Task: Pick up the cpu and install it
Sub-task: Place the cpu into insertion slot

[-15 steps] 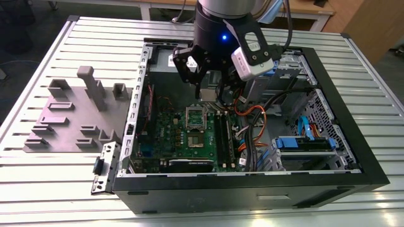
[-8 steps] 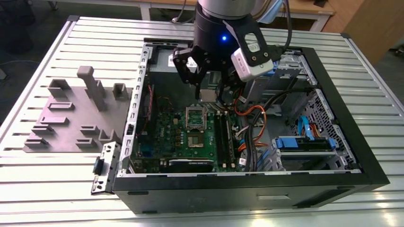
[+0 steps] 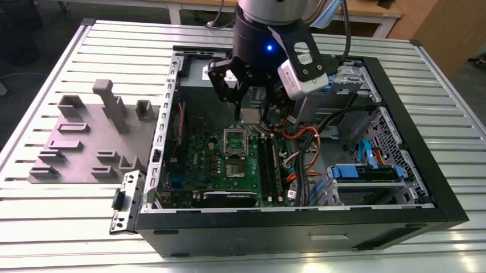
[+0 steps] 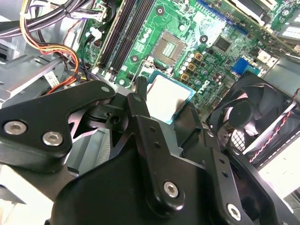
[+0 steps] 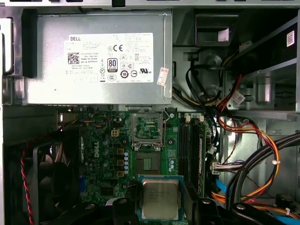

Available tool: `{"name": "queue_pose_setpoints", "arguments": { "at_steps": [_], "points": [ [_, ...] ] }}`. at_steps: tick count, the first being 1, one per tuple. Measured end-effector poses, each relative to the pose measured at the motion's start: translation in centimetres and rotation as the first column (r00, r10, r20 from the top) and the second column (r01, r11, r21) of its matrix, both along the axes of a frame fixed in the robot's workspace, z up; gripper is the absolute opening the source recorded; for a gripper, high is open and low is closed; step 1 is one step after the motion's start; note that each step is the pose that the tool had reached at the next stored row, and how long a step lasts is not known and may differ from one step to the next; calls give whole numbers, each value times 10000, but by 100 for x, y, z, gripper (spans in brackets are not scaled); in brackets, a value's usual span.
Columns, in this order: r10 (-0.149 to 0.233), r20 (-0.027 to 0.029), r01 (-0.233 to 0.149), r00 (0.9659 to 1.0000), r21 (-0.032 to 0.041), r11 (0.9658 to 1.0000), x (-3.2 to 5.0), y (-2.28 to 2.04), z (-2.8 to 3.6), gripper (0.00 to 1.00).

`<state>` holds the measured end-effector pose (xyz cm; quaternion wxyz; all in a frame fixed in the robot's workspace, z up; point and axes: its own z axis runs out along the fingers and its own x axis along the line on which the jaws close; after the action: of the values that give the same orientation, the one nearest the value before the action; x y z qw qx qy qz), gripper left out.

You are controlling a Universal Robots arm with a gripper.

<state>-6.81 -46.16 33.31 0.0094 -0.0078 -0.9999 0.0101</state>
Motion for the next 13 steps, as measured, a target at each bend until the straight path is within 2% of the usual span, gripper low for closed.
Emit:
{"name": "queue_pose_setpoints", "arguments": {
  "at_steps": [13],
  "points": [
    [-1,0,1,10000,1,10000,-2,-16,-21,47]
  ]
}}
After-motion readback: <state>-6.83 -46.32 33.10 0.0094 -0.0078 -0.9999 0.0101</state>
